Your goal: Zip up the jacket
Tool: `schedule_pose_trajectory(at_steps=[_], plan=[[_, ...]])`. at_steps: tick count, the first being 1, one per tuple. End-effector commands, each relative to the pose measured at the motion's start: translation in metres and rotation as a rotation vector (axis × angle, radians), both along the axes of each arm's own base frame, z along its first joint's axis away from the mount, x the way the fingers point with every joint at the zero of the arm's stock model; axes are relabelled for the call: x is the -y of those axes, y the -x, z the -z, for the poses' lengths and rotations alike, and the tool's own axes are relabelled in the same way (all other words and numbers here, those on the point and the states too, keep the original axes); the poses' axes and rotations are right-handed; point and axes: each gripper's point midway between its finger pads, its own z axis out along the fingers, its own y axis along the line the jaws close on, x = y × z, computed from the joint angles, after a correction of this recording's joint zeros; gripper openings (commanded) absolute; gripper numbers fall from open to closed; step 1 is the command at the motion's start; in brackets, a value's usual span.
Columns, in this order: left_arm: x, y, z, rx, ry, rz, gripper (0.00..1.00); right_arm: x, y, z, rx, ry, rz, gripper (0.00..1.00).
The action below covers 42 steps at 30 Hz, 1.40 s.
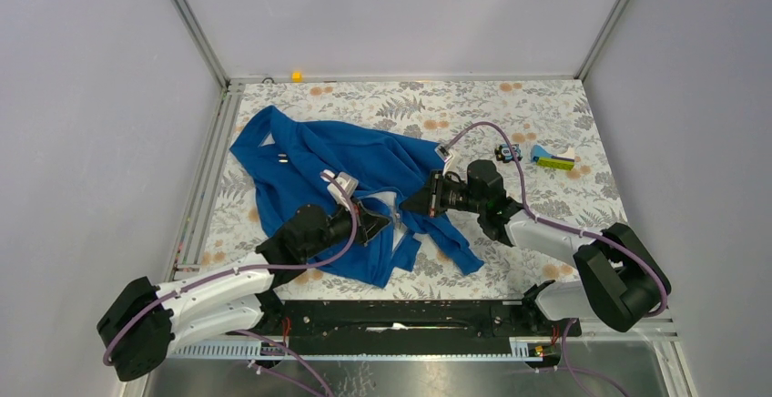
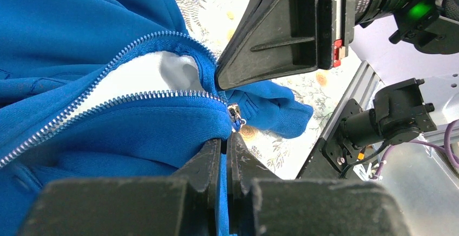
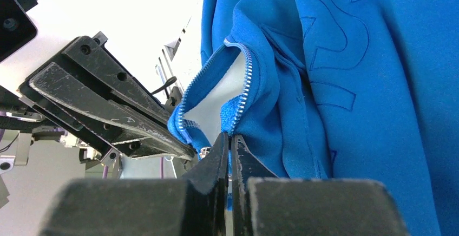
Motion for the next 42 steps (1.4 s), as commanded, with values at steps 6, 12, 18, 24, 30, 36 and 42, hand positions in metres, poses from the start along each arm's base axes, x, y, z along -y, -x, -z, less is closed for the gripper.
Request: schedule_pose_trajectory(at_steps=[6, 12, 18, 24, 30, 36, 42], plan=[[0.01, -0.006, -0.022, 0.041, 0.059, 0.011, 0.0, -0.015, -0.005, -0.024, 0.075, -0.022, 0.001, 0.0], [0.009, -0.005, -0.024, 0.046, 0.066, 0.008, 0.0, -0.015, -0.005, -0.019, 0.066, 0.001, 0.011, 0.0], [0.006, -0.005, -0.025, 0.05, 0.073, -0.003, 0.0, -0.013, -0.006, -0.018, 0.063, 0.007, 0.024, 0.0], [0.009, -0.005, -0.024, 0.044, 0.072, 0.005, 0.0, -0.017, -0.006, -0.022, 0.064, -0.005, 0.023, 0.0], [0.009, -0.006, -0.024, 0.043, 0.068, 0.001, 0.0, -0.019, -0.005, -0.025, 0.072, -0.012, 0.025, 0.0], [0.008, -0.007, -0.02, 0.033, 0.058, -0.005, 0.0, -0.018, -0.004, -0.03, 0.081, -0.022, 0.038, 0.0], [0.009, -0.008, -0.019, 0.03, 0.054, -0.004, 0.0, -0.016, -0.006, -0.033, 0.08, -0.026, 0.061, 0.0]])
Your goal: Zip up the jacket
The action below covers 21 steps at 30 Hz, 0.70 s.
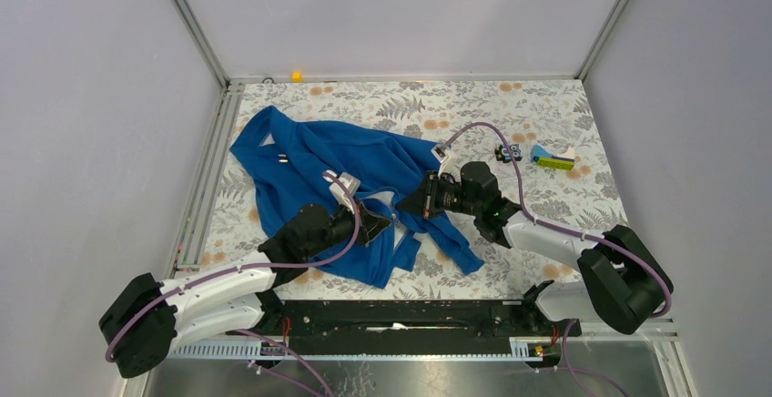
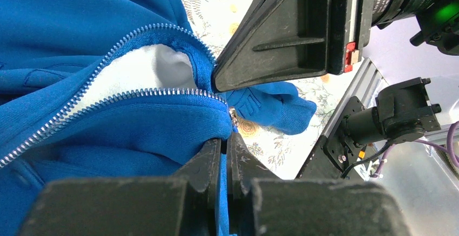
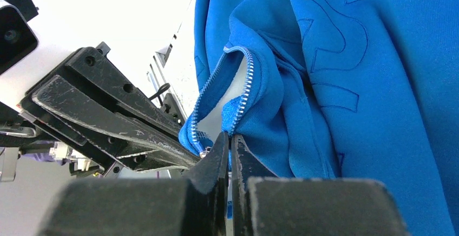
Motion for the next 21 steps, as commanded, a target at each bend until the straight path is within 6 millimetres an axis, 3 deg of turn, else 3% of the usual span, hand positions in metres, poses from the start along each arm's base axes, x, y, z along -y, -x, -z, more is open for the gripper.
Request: schedule_pose_trajectory(at_steps=[1, 11, 21], plan=[[0.008, -0.007, -0.028, 0.058, 0.067, -0.004, 0.0, -0.006, -0.008, -0.033, 0.078, -0.063, 0.023, 0.0], [0.009, -0.007, -0.026, 0.05, 0.069, -0.001, 0.0, -0.01, -0.009, -0.04, 0.051, -0.105, 0.036, 0.0], [0.006, -0.017, -0.023, 0.056, 0.054, -0.055, 0.0, -0.013, -0.008, -0.048, -0.162, -0.163, 0.114, 0.0]])
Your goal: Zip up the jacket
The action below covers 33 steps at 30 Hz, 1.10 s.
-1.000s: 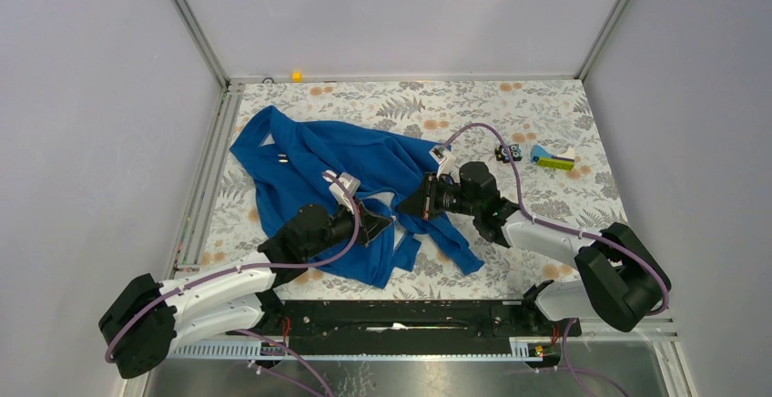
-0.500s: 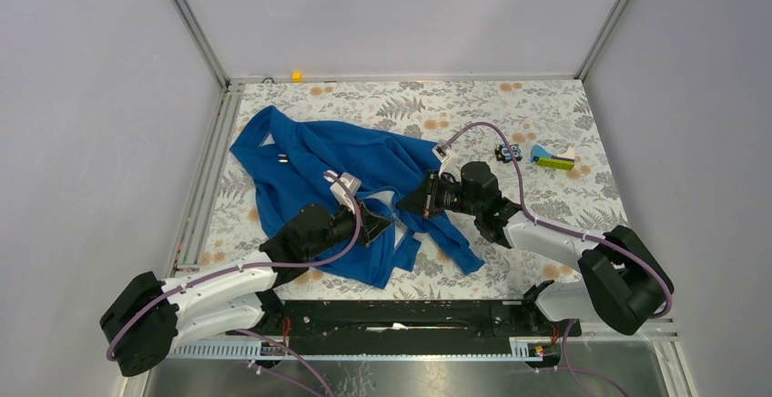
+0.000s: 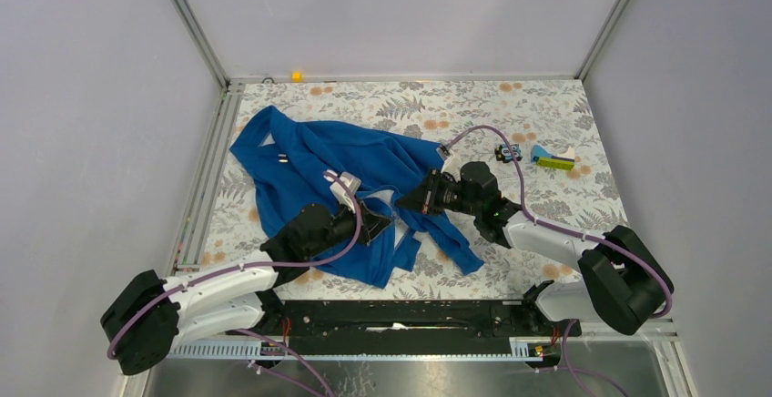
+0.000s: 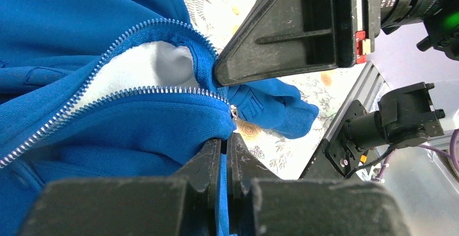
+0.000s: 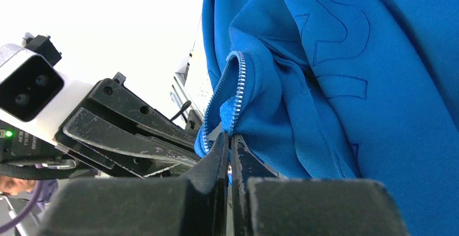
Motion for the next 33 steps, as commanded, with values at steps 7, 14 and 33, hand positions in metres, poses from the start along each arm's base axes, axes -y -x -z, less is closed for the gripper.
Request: schedule_pose_trajectory(at_steps=[7, 14, 33], plan=[[0.002, -0.02, -0.02, 0.05, 0.05, -0.083, 0.0, -0.007, -0.003, -0.038, -0.162, -0.121, 0.11, 0.0], [0.0, -0.027, -0.029, 0.058, 0.098, -0.13, 0.0, -0.004, -0.004, -0.028, -0.292, -0.194, 0.189, 0.0], [-0.001, -0.017, -0.013, 0.008, 0.134, -0.107, 0.0, -0.002, -0.023, -0.044, -0.394, -0.426, 0.299, 0.0]])
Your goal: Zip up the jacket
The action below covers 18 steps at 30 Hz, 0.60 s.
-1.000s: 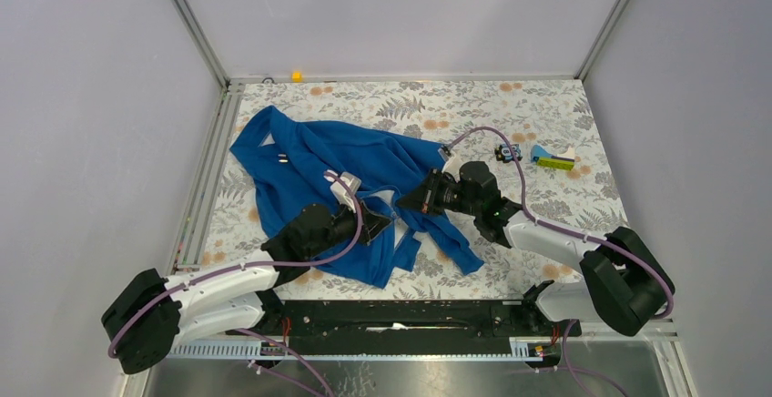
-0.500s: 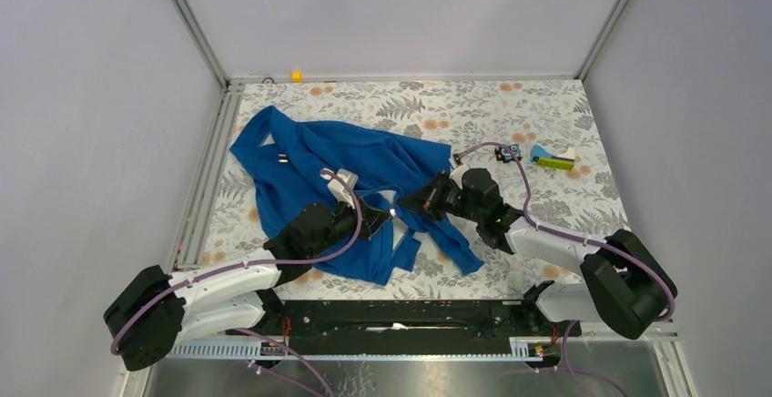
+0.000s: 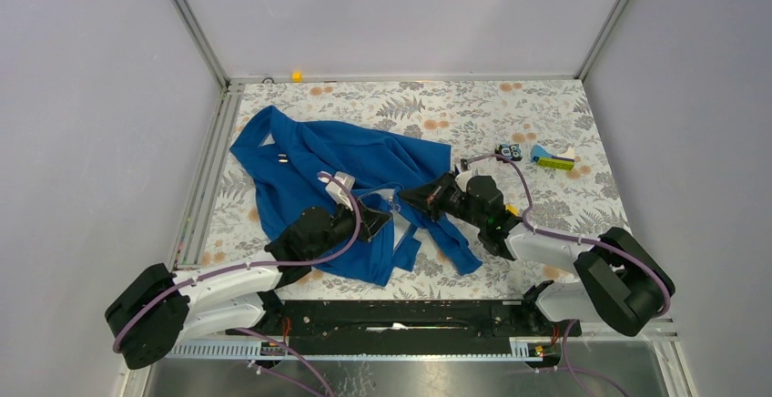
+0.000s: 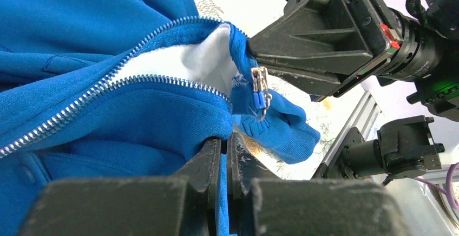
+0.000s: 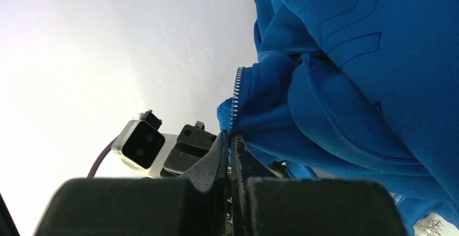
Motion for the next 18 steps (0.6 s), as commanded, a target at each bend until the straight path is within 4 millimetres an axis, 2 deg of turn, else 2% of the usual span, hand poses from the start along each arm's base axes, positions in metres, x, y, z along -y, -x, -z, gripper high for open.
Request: schedule_pose_trajectory(at_steps=[1, 4, 5, 10, 13, 18], plan=[[0.001, -0.002, -0.017, 0.036, 0.071, -0.012, 0.0, -0.011, -0.009, -0.029, 0.092, -0.063, -0.005, 0.0], [-0.004, 0.0, -0.017, 0.015, 0.062, -0.03, 0.0, -0.012, -0.01, -0.026, 0.225, 0.057, -0.091, 0.0], [-0.008, -0.002, -0.016, 0.002, 0.052, -0.051, 0.0, -0.013, -0.009, -0.016, 0.247, 0.144, -0.147, 0.0], [-0.017, 0.002, 0.0, -0.058, -0.002, -0.073, 0.0, -0.004, 0.005, 0.01, 0.411, 0.395, -0.318, 0.0], [-0.014, 0.012, 0.018, -0.13, -0.054, -0.029, 0.0, 0.003, 0.012, 0.016, 0.464, 0.494, -0.398, 0.0], [-0.01, 0.041, 0.047, -0.257, -0.107, 0.096, 0.0, 0.016, 0.021, 0.019, 0.538, 0.623, -0.507, 0.0]])
